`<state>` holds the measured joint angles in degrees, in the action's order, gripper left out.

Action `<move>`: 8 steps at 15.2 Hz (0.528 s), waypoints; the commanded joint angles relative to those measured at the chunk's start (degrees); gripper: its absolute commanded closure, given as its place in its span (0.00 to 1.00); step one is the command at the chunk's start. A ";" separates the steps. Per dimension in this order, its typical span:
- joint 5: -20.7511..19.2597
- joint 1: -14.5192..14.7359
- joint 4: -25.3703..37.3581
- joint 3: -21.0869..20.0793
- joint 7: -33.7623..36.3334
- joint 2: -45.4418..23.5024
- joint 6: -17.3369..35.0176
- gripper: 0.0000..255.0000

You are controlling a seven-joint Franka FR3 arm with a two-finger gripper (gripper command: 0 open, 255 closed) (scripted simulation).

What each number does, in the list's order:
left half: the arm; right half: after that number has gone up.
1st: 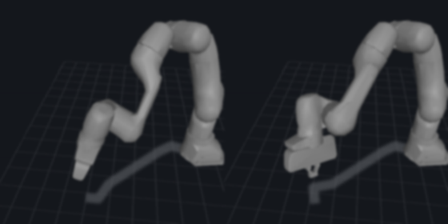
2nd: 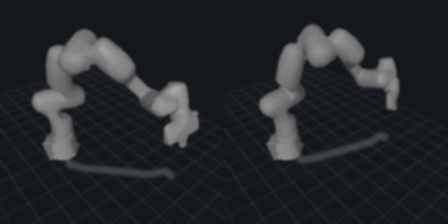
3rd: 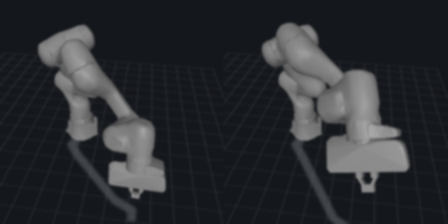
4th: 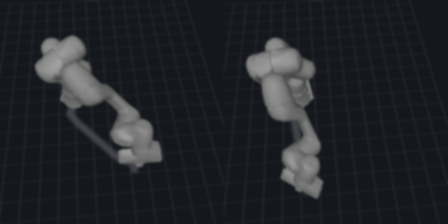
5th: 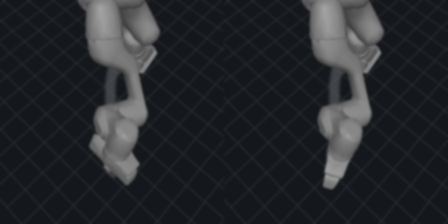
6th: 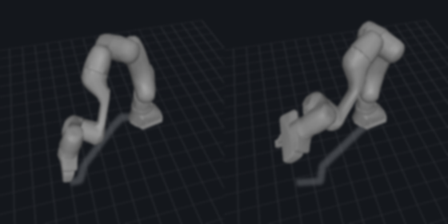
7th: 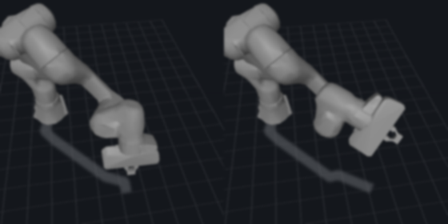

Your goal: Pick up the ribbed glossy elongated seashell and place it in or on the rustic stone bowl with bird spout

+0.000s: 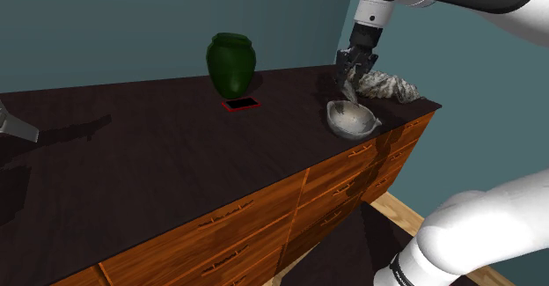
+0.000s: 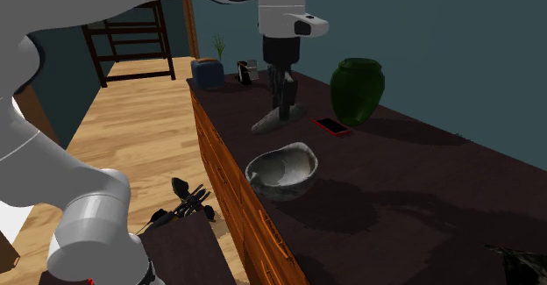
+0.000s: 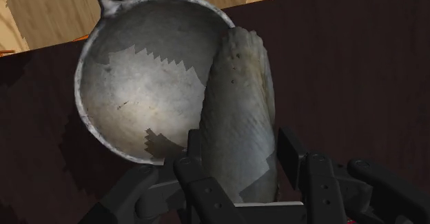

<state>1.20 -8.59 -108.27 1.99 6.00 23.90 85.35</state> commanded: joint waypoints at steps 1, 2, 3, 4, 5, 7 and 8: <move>-0.85 -0.91 -0.77 2.08 -2.97 1.02 -0.34 1.00; -1.29 -1.35 -0.99 3.09 -4.36 1.34 -0.46 1.00; -1.86 -1.93 -1.17 4.42 -6.19 1.67 -0.62 1.00; -1.90 -1.94 -2.22 4.43 -6.18 1.96 0.14 1.00; -1.93 -1.95 -3.25 4.44 -6.18 2.23 0.90 1.00; -1.98 -1.98 -5.27 4.45 -6.19 2.74 2.41 1.00; -2.01 -2.00 -6.25 4.45 -6.19 2.98 3.16 1.00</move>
<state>-0.77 -10.57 -113.58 6.39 -0.12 26.78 87.65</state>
